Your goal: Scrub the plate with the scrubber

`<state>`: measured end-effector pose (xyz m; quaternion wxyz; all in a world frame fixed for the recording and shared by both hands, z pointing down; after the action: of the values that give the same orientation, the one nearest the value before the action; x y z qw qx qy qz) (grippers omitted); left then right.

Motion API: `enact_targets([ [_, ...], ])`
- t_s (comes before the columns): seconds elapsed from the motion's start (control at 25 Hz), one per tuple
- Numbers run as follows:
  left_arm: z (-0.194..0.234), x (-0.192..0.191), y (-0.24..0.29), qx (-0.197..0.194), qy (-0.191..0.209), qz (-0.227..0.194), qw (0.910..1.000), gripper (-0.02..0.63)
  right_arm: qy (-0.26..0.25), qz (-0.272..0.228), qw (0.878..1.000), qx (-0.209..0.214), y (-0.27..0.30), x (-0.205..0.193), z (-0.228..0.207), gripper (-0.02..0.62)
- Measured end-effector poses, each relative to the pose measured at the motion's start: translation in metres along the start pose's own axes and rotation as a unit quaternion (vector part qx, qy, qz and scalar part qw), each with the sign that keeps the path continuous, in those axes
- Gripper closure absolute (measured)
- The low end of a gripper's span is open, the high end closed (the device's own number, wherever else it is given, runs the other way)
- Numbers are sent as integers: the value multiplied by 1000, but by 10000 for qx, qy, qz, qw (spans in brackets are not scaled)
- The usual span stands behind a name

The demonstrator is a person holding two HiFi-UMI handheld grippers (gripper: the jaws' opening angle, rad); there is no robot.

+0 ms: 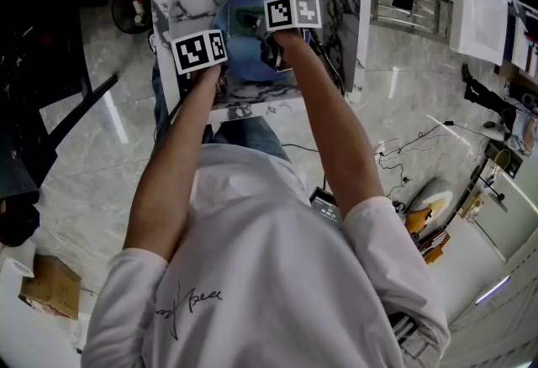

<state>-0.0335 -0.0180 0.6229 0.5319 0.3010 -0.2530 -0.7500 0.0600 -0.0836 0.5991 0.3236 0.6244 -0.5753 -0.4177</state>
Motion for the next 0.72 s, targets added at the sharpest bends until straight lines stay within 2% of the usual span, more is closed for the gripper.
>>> enact_targets([
  [0.72,0,1,1,-22,4,-7,10000,512,-61,-12,9995,-324,-9,7,-20,525],
])
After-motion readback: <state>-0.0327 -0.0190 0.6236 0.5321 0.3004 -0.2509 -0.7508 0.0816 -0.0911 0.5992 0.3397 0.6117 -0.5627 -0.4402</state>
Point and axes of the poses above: the fingertips, and each gripper's own axes: y forward along the fingers, z to its left, x out of its top, the point moved 3 cm from there along -y, backward along the fingers, and after that the axes turned 14 degrees about -x, right-handed, at the moved point
